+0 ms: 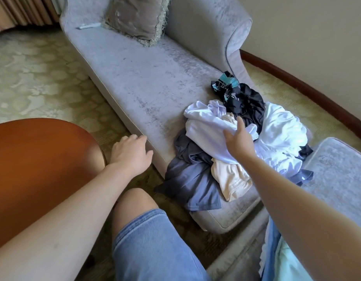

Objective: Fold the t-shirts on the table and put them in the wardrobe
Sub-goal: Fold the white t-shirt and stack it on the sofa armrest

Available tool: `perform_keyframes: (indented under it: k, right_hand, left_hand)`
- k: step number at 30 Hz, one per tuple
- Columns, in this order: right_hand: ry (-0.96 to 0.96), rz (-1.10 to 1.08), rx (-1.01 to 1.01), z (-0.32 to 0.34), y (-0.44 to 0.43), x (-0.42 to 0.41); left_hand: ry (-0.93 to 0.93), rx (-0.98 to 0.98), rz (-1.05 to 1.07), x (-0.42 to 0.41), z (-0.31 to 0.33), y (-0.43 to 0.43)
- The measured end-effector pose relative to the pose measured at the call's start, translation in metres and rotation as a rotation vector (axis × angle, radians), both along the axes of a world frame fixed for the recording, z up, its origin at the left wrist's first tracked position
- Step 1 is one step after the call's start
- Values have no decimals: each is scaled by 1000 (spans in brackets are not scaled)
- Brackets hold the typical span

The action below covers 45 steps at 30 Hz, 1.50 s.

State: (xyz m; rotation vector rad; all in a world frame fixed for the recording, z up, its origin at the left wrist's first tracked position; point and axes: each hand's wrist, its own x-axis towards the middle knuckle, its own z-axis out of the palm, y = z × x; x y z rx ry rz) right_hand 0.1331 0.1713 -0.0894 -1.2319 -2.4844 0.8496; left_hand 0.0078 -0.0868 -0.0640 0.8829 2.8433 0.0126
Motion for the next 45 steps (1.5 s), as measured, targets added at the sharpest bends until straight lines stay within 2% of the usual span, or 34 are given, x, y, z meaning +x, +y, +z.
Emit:
perform_keyframes:
  k: [5, 9, 13, 21, 27, 36, 39, 43, 45]
  right_hand:
    - [149, 116, -10, 23, -35, 9]
    - [263, 248, 174, 64, -70, 0]
    - [396, 333, 254, 111, -109, -14]
    - [665, 333, 368, 199, -176, -42]
    - [886, 413, 319, 271, -243, -54]
    - [1167, 494, 299, 374, -309, -53]
    - [1224, 526, 280, 391, -333, -52]
    - [1213, 560, 255, 398, -355, -57]
    - [1156, 559, 249, 393, -358, -67]
  left_hand:
    - [15, 17, 24, 12, 21, -13]
    - [56, 34, 70, 21, 50, -38]
    - [111, 68, 140, 29, 85, -80]
    - [212, 156, 312, 48, 148, -170]
    - [270, 219, 396, 63, 176, -213]
    - [29, 535, 254, 74, 197, -245]
    - [-3, 703, 237, 77, 202, -250]
    - [140, 621, 462, 72, 206, -272]
    - [126, 658, 510, 71, 213, -294]
